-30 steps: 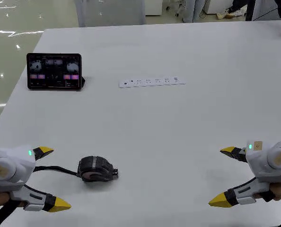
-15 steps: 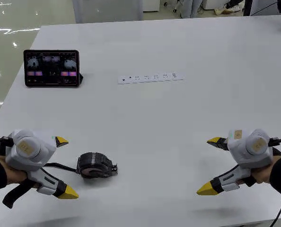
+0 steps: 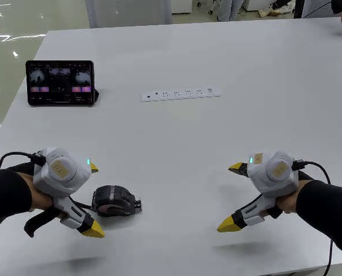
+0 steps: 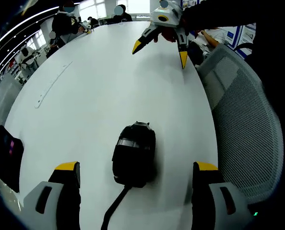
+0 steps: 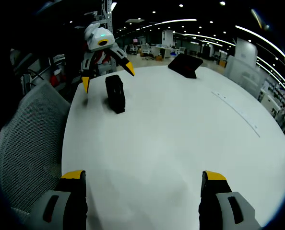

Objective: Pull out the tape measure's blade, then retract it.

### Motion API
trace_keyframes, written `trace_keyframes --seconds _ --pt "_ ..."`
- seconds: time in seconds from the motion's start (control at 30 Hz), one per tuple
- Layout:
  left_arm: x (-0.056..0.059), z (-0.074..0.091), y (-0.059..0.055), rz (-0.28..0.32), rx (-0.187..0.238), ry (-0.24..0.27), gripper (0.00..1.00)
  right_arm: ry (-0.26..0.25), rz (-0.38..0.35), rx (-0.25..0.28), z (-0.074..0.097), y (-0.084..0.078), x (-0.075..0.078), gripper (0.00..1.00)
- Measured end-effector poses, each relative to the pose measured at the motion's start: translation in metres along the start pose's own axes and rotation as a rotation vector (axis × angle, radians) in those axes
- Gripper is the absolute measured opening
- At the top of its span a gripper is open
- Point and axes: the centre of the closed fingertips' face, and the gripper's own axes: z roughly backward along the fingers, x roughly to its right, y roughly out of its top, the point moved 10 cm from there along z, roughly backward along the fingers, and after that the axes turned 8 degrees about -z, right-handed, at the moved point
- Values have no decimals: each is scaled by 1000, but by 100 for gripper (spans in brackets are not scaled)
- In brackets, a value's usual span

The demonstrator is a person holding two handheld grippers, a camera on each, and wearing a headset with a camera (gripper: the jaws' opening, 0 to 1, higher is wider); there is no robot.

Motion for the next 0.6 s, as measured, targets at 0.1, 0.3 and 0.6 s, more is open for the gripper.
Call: trace_keyframes --seconds 0.1,0.3,0.6 --pt "-2 -6 0 -23 -25 -2 93 2 -3 4 -7 5 0 99" --pt "-6 -17 -4 0 -63 -4 81 26 17 -7 -22 16 -6 99" --pt "-6 -22 3 -37 -56 -17 70 63 34 -3 -47 31 -19 99"
